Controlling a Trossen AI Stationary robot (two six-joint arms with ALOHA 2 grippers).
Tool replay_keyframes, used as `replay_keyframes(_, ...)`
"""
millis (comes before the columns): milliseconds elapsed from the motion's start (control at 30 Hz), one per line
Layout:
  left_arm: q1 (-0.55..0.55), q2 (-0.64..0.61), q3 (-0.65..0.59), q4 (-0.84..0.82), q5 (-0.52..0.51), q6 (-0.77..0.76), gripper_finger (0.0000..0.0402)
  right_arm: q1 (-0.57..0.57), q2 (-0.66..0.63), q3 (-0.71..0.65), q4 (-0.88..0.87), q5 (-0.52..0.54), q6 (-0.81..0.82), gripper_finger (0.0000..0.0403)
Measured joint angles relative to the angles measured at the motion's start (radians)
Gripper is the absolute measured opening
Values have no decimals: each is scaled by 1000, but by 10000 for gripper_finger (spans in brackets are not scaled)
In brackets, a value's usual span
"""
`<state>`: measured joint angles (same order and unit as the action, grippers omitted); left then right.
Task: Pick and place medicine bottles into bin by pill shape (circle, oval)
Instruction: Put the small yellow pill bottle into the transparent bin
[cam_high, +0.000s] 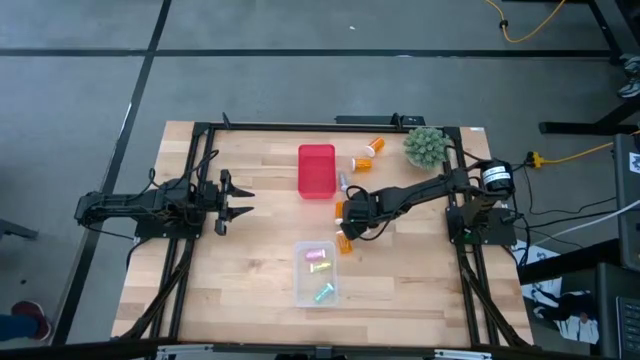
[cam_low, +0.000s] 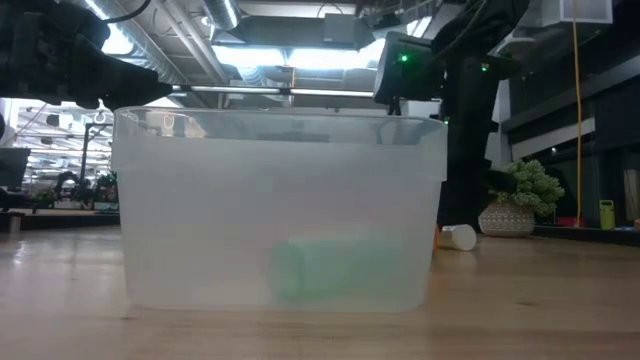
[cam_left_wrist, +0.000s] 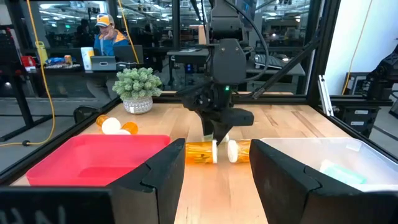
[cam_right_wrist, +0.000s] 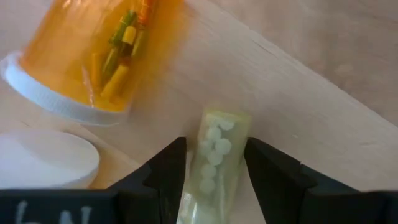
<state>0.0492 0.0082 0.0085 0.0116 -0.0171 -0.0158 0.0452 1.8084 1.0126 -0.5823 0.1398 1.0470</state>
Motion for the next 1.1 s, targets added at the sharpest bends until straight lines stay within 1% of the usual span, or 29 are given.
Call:
replay_keyframes(400,0,0,0,0,0,0,173,-1,-5,6,-8,10,5,166)
replay_keyframes(500,0,0,0,0,0,0,173,-2,-5,6,-11,4,4,150)
replay_keyframes(633,0,0,0,0,0,0,173,-2,-5,6,-17,4,-8,118)
replay_keyframes(733,0,0,0,0,0,0,173,-6,-3,20,-27,-1,-53,104)
replay_keyframes(867,0,0,0,0,0,0,173,-6,-2,93,-91,-2,-130,107)
replay_keyframes(1033,0,0,0,0,0,0,173,-5,-2,236,-213,-2,-263,116)
replay_keyframes(1100,0,0,0,0,0,0,173,-5,-2,294,-233,-3,-333,116)
